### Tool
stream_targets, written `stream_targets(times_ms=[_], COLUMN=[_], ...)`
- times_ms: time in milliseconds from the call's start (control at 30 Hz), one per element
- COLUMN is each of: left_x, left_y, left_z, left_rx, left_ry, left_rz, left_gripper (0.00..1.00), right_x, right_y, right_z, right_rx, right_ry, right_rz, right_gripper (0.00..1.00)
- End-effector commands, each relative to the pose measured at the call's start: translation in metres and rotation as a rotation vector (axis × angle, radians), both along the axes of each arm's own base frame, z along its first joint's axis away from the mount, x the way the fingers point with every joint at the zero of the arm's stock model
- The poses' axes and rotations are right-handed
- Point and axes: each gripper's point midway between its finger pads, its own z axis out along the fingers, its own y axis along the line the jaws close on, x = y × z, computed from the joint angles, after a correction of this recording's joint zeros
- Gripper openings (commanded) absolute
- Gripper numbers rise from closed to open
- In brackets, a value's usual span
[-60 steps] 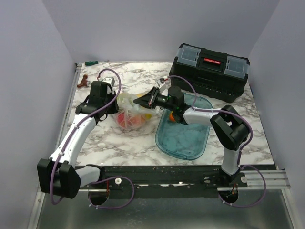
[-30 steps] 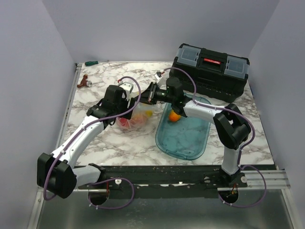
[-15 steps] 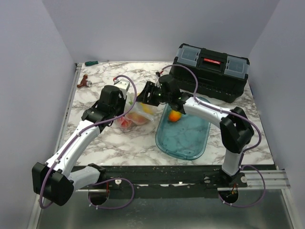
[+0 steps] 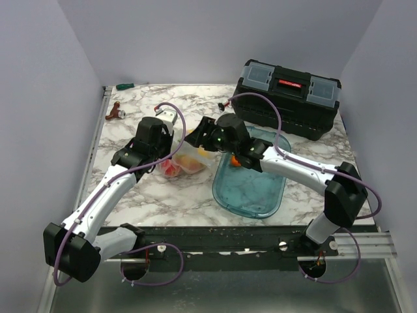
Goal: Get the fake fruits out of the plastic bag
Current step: Untie the plastic bag at the center of the board.
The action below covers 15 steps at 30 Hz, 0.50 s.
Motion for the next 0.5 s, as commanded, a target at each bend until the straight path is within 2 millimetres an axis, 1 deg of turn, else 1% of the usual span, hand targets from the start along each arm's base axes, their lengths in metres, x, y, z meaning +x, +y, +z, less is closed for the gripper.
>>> stream_targets(times_ms=[0, 100, 167, 333, 367, 400, 467], left_x=[0.000, 0.000, 0.000, 0.000, 0.000, 0.000, 0.000], left_y=[-0.007, -0.007, -0.007, -0.007, -0.006, -0.006, -0.004], left_z=[0.005, 0.007, 0.007, 0.009, 0.009, 0.010, 0.011], left_rx=[-0.042, -0.046, -0.046, -0.049, -0.049, -0.050, -0.049], left_ry=[-0.022, -0.025, -0.027, -0.030, -0.031, -0.034, -0.041], left_rz=[-0.016, -0.018, -0.016, -0.013, -0.011, -0.011, -0.002], left_gripper=[0.00, 0.00, 0.00, 0.00, 0.00, 0.00, 0.00], right_x=[-0.003, 0.002, 0.001, -0.009, -0.008, -0.007, -0.006], right_y=[0.015, 0.015, 0.016, 0.020, 0.020, 0.020, 0.020], right_z=[-0.005, -0.021, -0.022, -0.025, -0.027, -0.030, -0.027], right_rx=[0.004, -0.096, -0.114, -0.158, -0.164, -0.170, -0.176], right_ry=[-0.015, -0.005, -0.017, -0.044, -0.045, -0.045, -0.056], right_rz=[-0.032, -0.046, -0.041, -0.035, -0.037, -0.039, -0.041], right_gripper=[0.58, 0.53, 0.52, 0.52, 0.51, 0.45, 0.29])
